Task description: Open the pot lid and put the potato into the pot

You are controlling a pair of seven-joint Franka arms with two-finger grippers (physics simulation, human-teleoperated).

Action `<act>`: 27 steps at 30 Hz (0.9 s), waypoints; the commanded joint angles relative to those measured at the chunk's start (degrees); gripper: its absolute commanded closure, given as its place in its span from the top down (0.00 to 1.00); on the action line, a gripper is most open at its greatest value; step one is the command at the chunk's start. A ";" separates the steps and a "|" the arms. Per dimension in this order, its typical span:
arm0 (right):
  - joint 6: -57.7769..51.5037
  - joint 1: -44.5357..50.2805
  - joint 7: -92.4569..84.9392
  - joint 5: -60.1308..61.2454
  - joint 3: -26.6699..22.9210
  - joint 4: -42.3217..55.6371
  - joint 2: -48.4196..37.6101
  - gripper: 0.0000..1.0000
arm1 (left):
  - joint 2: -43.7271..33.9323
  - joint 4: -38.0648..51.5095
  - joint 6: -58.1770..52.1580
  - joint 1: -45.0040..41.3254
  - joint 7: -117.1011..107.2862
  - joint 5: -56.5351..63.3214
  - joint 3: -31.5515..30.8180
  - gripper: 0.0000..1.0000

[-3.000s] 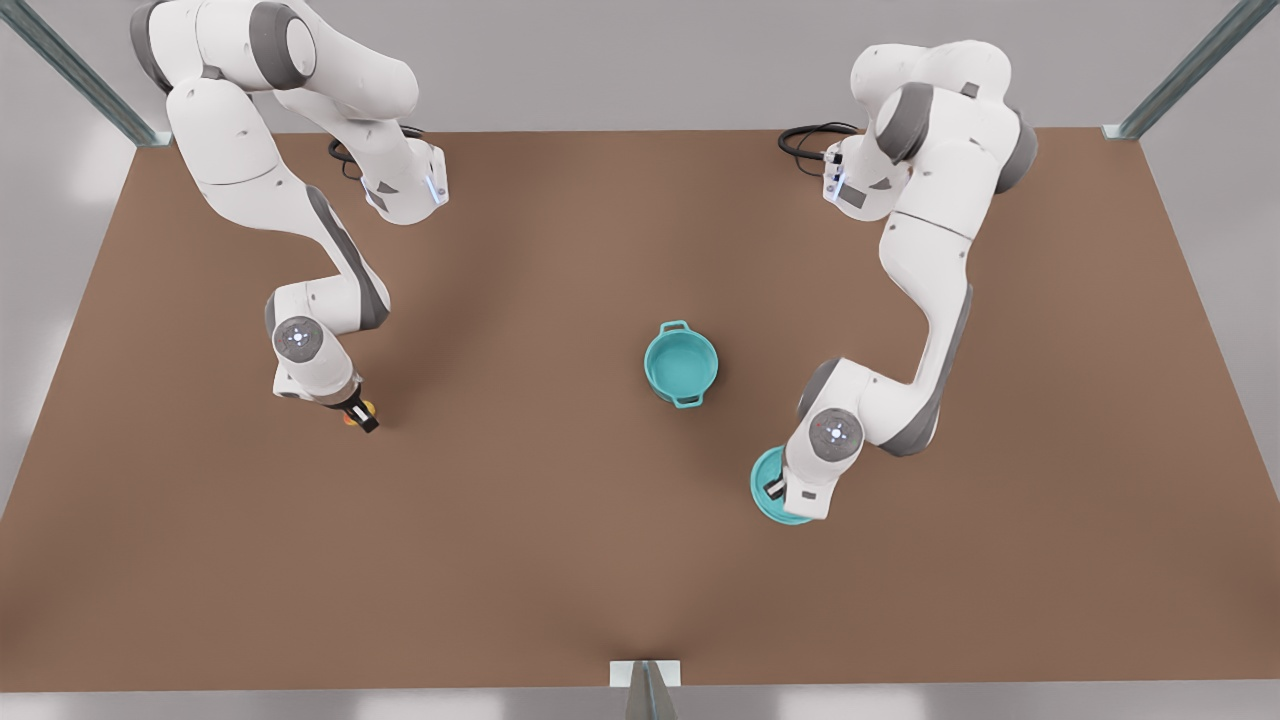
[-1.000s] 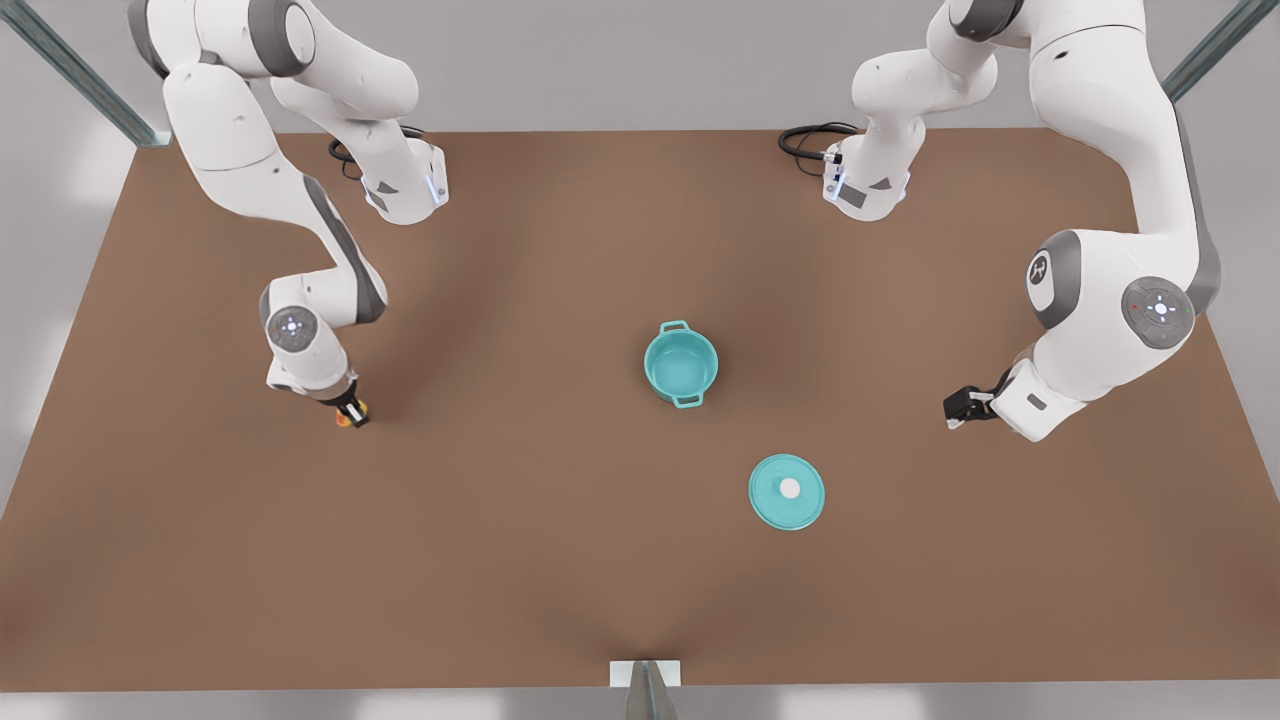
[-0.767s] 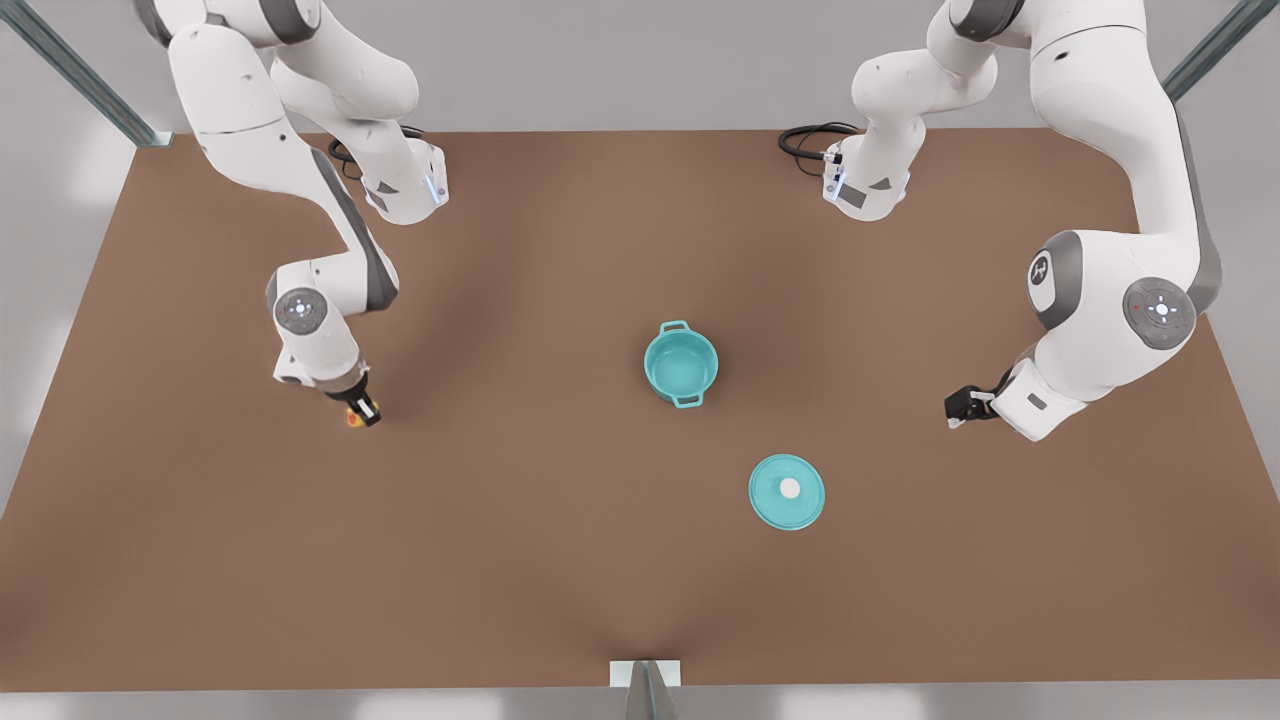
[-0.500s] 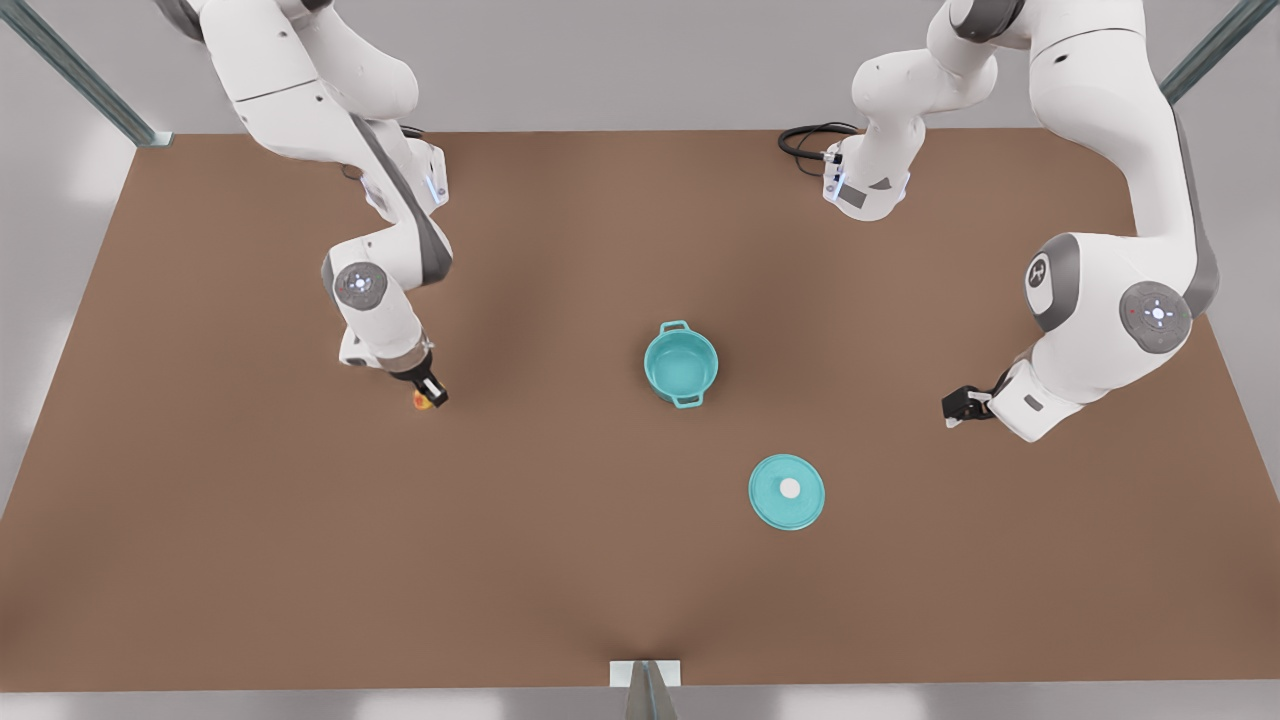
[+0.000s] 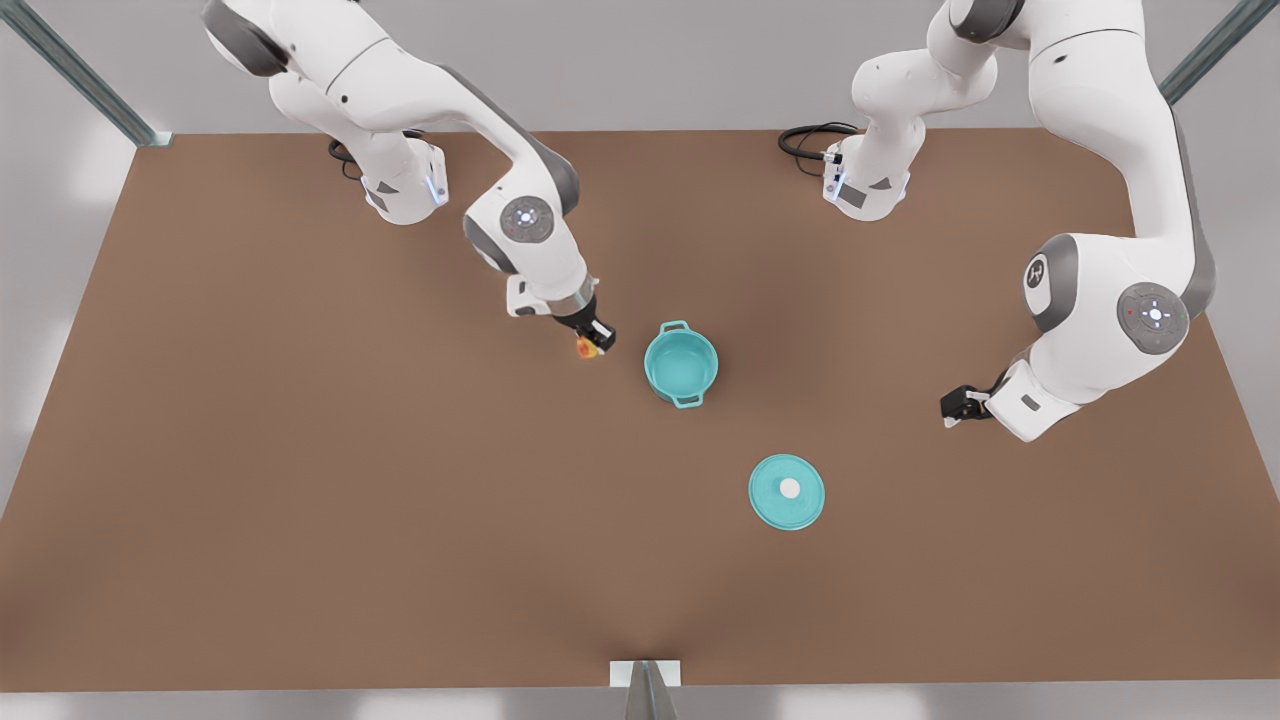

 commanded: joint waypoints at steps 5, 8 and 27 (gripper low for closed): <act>-3.36 5.18 30.06 -7.16 -0.23 10.97 8.80 0.50 | 0.01 0.01 -0.02 -0.01 0.34 0.05 -0.02 1.00; -4.85 14.67 32.44 -7.25 -7.61 18.96 13.28 0.50 | -0.08 -0.08 -0.02 -0.01 0.43 0.05 -0.02 1.00; -5.12 31.82 37.10 -7.16 -20.71 28.64 24.27 0.50 | 0.01 0.10 -0.02 -0.01 -0.80 0.14 -0.20 1.00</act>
